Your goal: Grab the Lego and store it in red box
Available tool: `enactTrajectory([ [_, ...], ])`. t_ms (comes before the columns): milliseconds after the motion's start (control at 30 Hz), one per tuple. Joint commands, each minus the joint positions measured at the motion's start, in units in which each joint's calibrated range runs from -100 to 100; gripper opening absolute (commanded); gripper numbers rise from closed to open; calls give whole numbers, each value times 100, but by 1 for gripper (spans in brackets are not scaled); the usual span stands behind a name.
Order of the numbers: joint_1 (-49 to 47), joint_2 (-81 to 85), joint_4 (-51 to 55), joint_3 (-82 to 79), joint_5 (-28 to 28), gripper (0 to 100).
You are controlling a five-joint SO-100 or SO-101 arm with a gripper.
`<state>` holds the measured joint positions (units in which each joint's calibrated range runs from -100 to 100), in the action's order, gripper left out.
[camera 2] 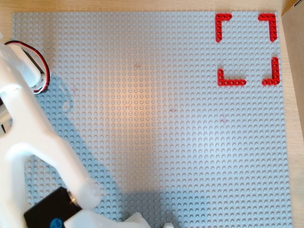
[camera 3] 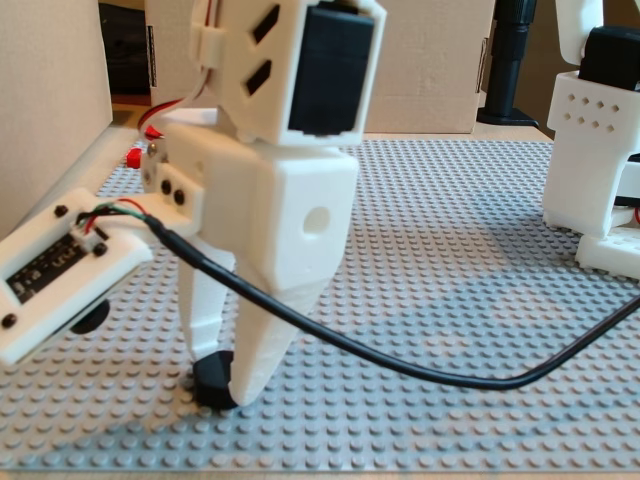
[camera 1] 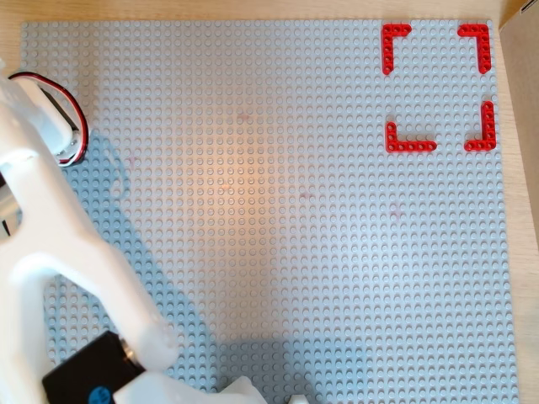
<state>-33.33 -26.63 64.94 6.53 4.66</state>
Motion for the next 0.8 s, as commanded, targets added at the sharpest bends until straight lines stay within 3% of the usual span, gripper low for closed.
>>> enactTrajectory([
  [0, 17, 27, 164, 211, 18, 14],
  [200, 25, 19, 322, 193, 18, 19],
  [467, 25, 10, 260, 211, -18, 13],
  [767, 10, 27, 50, 274, -23, 20],
])
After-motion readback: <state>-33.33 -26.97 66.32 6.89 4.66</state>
